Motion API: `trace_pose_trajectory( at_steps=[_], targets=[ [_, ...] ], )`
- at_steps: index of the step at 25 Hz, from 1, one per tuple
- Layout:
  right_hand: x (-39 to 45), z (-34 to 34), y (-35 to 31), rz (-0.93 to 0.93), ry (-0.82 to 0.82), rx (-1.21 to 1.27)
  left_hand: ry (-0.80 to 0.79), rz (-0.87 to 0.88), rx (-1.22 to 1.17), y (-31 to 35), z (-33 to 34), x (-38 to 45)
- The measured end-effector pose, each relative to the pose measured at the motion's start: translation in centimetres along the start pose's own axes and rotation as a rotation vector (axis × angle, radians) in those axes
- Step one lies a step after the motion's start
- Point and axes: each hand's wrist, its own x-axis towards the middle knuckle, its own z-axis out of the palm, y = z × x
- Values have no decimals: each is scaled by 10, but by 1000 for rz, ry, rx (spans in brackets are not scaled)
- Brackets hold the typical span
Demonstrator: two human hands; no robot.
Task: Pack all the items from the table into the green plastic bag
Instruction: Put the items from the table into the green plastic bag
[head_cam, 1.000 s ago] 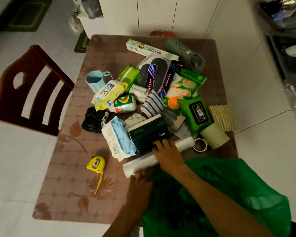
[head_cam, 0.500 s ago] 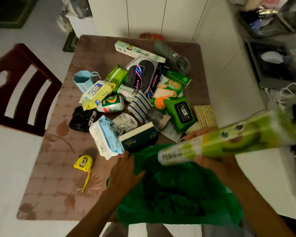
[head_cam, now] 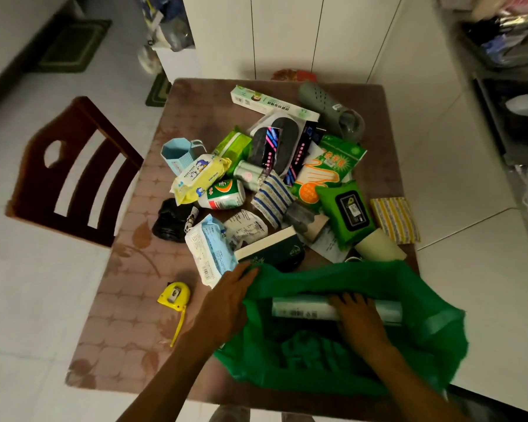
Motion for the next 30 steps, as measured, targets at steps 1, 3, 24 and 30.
trace_pose_trajectory(
  at_steps=[1, 3, 24, 30],
  targets=[
    [3, 1, -2, 30, 11, 7, -84, 15, 42, 2, -1, -1],
    [1, -7, -11, 60, -18, 22, -183, 18, 52, 5, 2, -6],
    [-50, -145, -4, -203, 303, 882, 81, 76, -119, 0, 21, -13],
    [-25, -38, -19, -254, -137, 689, 39, 93, -191, 5, 14, -17]
  ],
)
